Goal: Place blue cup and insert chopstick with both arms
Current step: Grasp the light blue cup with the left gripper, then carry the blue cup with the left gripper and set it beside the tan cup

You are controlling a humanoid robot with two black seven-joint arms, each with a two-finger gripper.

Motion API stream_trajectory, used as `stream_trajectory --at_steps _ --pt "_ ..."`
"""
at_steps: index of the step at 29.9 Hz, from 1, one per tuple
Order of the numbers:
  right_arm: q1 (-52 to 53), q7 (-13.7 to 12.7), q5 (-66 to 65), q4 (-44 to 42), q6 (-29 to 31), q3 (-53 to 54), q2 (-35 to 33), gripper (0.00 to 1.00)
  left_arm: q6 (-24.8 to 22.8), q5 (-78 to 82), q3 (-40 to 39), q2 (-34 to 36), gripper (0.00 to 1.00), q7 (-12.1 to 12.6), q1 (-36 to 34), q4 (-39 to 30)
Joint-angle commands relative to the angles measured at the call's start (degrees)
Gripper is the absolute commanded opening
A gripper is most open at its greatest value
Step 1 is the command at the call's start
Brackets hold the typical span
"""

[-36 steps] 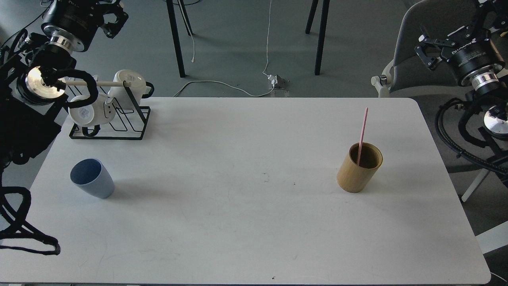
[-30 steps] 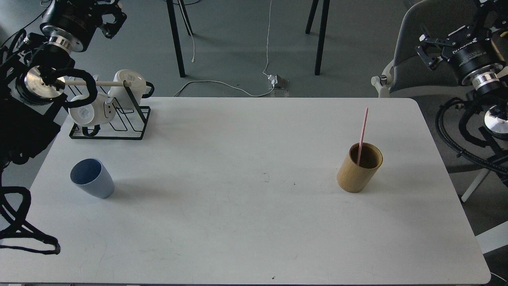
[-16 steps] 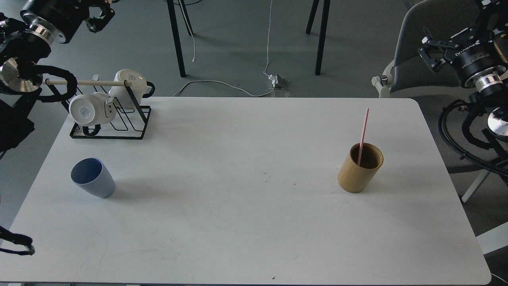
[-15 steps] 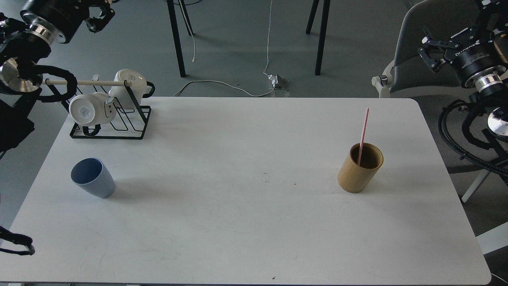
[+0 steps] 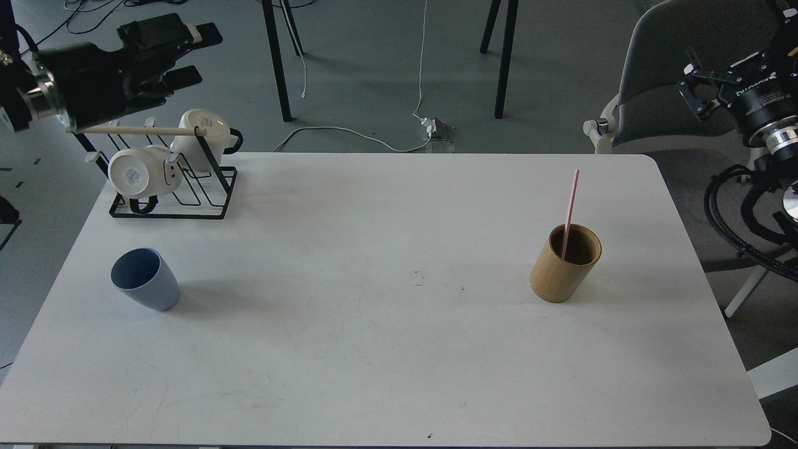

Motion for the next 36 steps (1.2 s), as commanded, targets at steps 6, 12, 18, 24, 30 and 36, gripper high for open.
stream_trajectory --at_steps 6,12,18,24,30,36 --pt "-0.37 0.32 0.00 -0.02 0.00 0.53 0.40 1.00 8.00 24.12 4.50 6.62 0.85 -5.61 9.07 1.20" --pt "-0.46 0.32 0.00 0.07 0.00 0.53 0.84 1.00 17.23 33.28 7.49 4.16 0.83 -6.94 17.68 9.20" --pt "-0.46 0.32 -0.09 -0.02 0.00 0.44 0.75 1.00 21.11 35.13 11.62 -1.99 0.83 -7.29 19.54 19.12" --pt "-0.46 0.32 -0.09 -0.02 0.00 0.09 0.75 1.00 21.03 35.22 12.24 -4.90 0.79 -10.98 19.63 23.27" --pt "-0.37 0.32 -0.09 -0.11 0.00 0.27 0.75 1.00 21.20 35.31 14.61 -6.13 0.53 -11.15 19.54 24.15" --pt "-0.46 0.32 -0.09 -0.19 0.00 0.18 0.75 1.00 20.24 34.69 14.79 -6.48 0.11 -11.24 19.10 24.59"
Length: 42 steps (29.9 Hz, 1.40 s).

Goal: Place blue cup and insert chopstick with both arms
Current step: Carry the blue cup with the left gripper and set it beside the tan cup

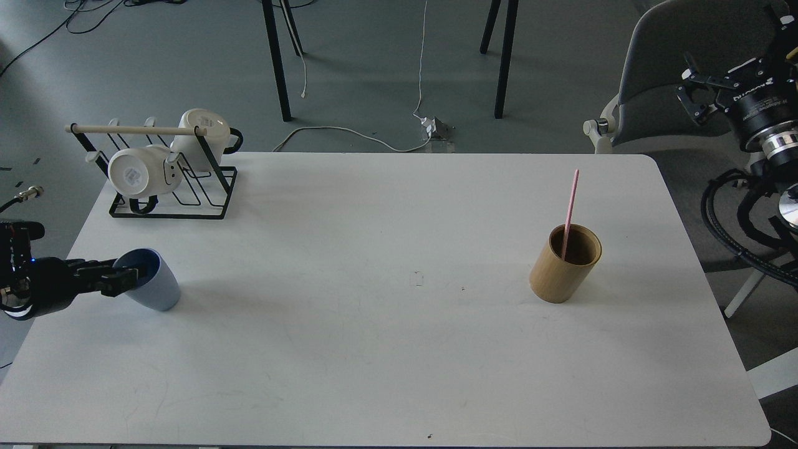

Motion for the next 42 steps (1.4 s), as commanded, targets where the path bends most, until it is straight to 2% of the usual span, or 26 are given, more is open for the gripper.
stream_trajectory --at_steps 1,8,13,19,22,25,30,35,39,42 --pt "0.02 -0.01 0.00 -0.12 0.00 -0.07 -0.08 1.00 -0.66 -0.38 -0.04 -0.06 0.09 -0.12 -0.48 0.12" --pt "0.02 -0.01 0.00 -0.12 0.00 0.02 -0.43 1.00 -1.54 0.15 -0.22 -0.15 0.05 -0.12 -3.10 -1.46" --pt "0.29 -0.01 0.00 -0.03 0.00 0.02 -0.61 1.00 -10.14 1.46 -0.22 0.38 0.02 -0.12 -12.41 -7.25" --pt "0.99 -0.01 -0.08 -0.03 0.00 -0.07 -0.87 1.00 -18.23 14.10 -0.22 -2.33 0.02 -0.07 -23.15 -16.21" --pt "1.69 -0.09 -0.08 -0.20 0.00 -0.07 -0.96 1.00 -21.37 21.04 -0.22 -7.69 0.02 2.12 -24.38 -21.92" --pt "2.22 -0.09 -0.08 -0.47 0.00 -0.06 -1.31 1.00 -21.37 23.79 -0.31 -13.31 0.02 4.58 -26.49 -25.01" --pt "4.68 -0.27 -0.70 -0.64 0.00 -0.86 -1.40 1.00 -21.37 24.23 -0.04 -27.54 0.03 10.82 -28.43 -23.53" --pt "5.39 -0.36 -0.88 -0.20 0.00 -0.94 -1.49 1.00 -21.37 24.75 1.79 -38.45 0.03 16.71 -27.64 -18.00" --pt "5.30 -0.36 -0.88 -0.20 0.00 -1.03 -1.49 1.00 -21.37 27.30 4.61 -44.34 0.03 17.25 -26.85 -14.65" --pt "5.12 -0.36 -0.96 -0.47 0.00 -1.03 -1.49 1.00 -21.37 27.57 4.70 -45.85 0.04 17.34 -25.97 -13.77"
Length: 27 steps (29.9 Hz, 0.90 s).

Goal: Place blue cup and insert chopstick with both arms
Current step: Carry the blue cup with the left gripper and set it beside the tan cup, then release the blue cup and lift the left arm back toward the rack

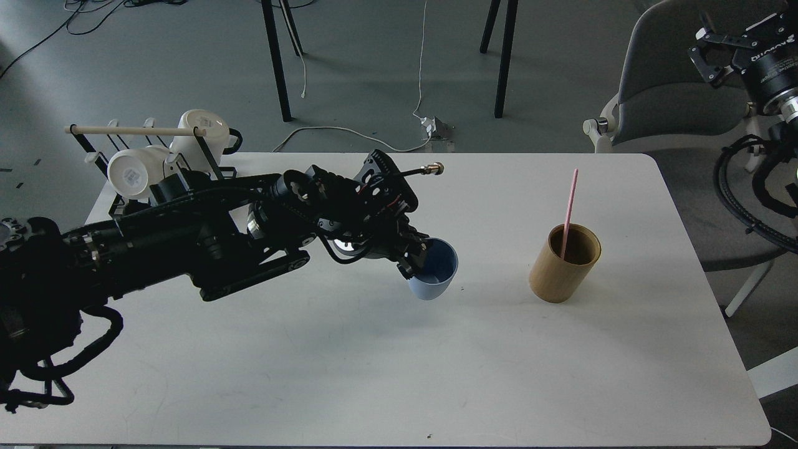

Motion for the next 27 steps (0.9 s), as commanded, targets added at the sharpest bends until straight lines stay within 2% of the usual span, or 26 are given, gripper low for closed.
stream_trajectory --at_steps 1,6,13,15,17,18,23,25,27 --pt "-0.29 0.00 -0.09 -0.34 0.00 -0.02 0.09 1.00 0.01 0.43 0.24 -2.14 0.04 0.13 1.01 1.69" --pt "-0.21 0.09 -0.09 -0.34 0.00 -1.25 0.18 1.00 0.01 0.43 0.24 -6.35 0.05 0.13 2.59 5.74" --pt "-0.12 0.09 -0.09 -0.25 0.00 -1.26 0.00 1.00 0.01 -0.10 0.24 -5.92 0.12 -0.31 3.83 5.92" --pt "-0.21 0.09 -0.09 -0.25 0.00 -1.52 0.00 1.00 0.01 -0.10 0.15 -5.66 0.19 -0.40 3.91 5.83" --pt "-0.21 0.00 -0.18 -0.25 0.00 -1.69 -0.08 1.00 0.01 -0.36 -0.55 -5.48 0.32 -0.48 3.91 5.57" --pt "-0.29 -0.17 -0.26 -0.16 0.00 -1.69 -0.08 1.00 0.01 -0.88 -0.64 -5.48 0.35 -0.49 3.83 5.22" --pt "0.06 -0.35 -3.33 1.77 0.00 -4.94 -3.68 1.00 0.01 -7.64 -1.08 -3.99 0.39 -0.31 3.56 4.86" --pt "0.23 -0.26 -5.27 3.87 0.00 -6.61 -5.52 1.00 0.01 -11.24 -3.09 -3.29 0.49 0.13 3.48 4.78" --pt "0.32 -0.26 -8.07 6.94 0.00 -7.32 -7.98 1.00 0.01 -16.07 -7.30 -2.50 0.63 0.30 3.47 4.86"
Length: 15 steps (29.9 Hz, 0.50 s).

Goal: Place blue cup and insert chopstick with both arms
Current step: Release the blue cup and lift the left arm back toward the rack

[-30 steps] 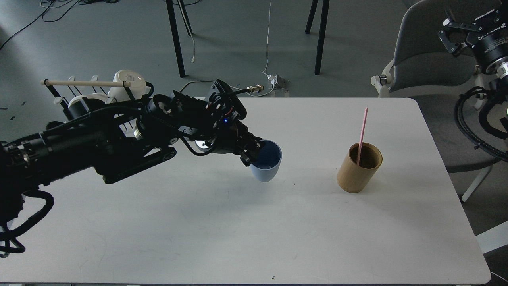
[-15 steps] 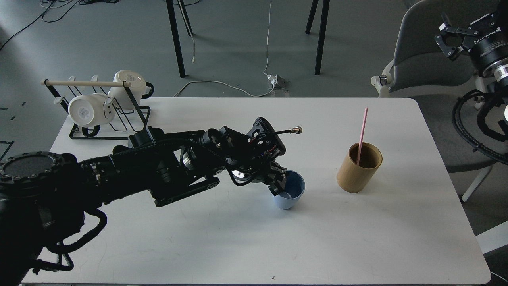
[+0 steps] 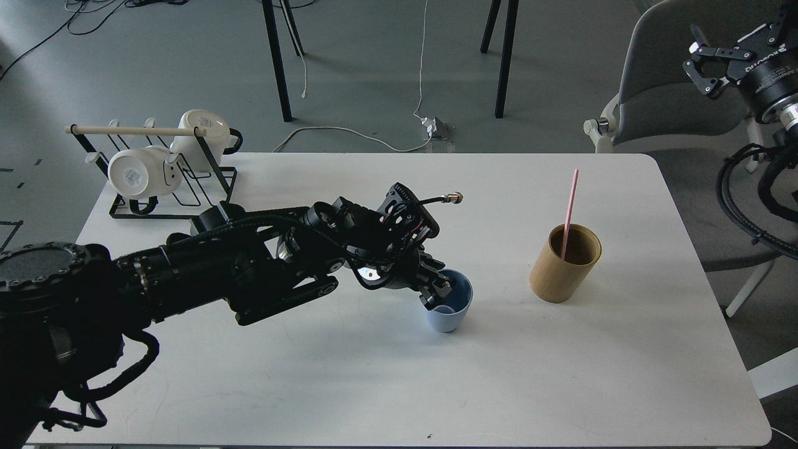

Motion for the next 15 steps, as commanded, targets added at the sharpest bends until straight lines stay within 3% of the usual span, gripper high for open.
stream_trajectory --at_steps 1,5,10,15 --pt "0.19 0.02 -4.94 5.51 0.00 -1.52 -4.53 1.00 0.02 -8.78 -7.22 1.57 0.71 0.36 0.01 0.05" --pt "-0.51 0.19 -12.76 15.78 0.00 -1.69 -11.20 1.00 0.02 -19.68 -13.74 5.69 0.94 -0.43 0.36 0.05" --pt "-4.02 0.55 -24.18 33.18 -7.24 -1.78 -20.96 0.99 0.16 -36.54 -22.07 7.64 0.99 -0.35 0.36 2.50" --pt "-4.47 0.28 -42.35 43.48 -13.31 -2.39 -24.93 0.99 0.02 -58.51 -29.66 9.66 0.99 0.00 1.32 7.25"
